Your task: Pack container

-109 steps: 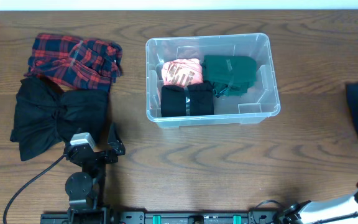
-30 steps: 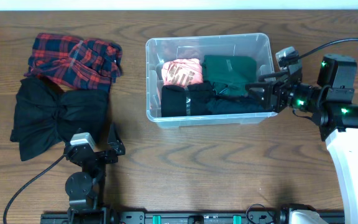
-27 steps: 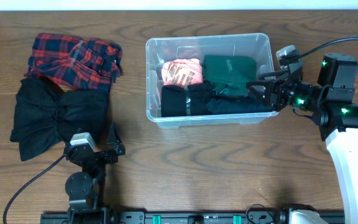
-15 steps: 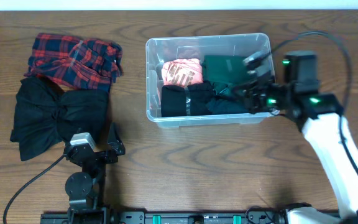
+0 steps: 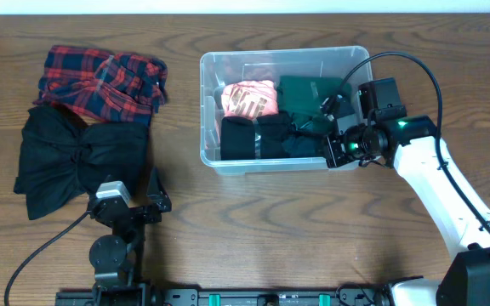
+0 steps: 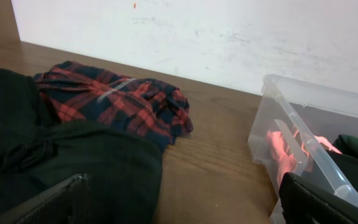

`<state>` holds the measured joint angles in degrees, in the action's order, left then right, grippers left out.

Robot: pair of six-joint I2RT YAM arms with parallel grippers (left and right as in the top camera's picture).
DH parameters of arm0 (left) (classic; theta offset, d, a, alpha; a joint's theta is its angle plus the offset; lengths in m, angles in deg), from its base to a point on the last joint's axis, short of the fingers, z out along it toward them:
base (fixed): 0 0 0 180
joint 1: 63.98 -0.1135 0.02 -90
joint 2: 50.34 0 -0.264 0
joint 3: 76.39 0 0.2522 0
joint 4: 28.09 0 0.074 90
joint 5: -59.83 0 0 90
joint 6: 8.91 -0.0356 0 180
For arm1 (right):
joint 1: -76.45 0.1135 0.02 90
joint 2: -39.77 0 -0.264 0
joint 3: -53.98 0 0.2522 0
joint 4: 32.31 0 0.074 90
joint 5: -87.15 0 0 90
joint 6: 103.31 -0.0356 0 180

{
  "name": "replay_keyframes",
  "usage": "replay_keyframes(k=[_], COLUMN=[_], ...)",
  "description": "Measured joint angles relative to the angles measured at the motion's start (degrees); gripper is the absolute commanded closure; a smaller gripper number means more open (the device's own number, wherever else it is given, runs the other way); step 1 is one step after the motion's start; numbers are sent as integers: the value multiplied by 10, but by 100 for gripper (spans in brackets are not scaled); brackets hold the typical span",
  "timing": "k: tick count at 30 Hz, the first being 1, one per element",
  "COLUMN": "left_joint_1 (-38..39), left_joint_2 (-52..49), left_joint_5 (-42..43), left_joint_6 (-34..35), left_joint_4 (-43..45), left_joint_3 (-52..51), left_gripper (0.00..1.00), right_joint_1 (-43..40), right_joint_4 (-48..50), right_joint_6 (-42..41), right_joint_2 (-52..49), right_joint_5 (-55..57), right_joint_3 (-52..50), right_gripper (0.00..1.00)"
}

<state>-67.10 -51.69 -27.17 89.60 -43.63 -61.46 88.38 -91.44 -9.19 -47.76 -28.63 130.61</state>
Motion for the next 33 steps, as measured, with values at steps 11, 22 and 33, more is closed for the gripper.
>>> replay_keyframes(k=[11,22,33], left_joint_1=[0,0,0], left_joint_2=[0,0,0], left_joint_5=[0,0,0], left_joint_6=[0,0,0], left_joint_4=[0,0,0], left_joint_3=[0,0,0], left_gripper=[2,2,2], right_joint_1=[0,0,0], right_joint_4=[14,30,-52], right_joint_6=[-2,-7,-8], right_joint_2=[-6,-92,-96], right_joint_5=[70,77,83], right_joint_3=[0,4,77], right_gripper=[99,99,86])
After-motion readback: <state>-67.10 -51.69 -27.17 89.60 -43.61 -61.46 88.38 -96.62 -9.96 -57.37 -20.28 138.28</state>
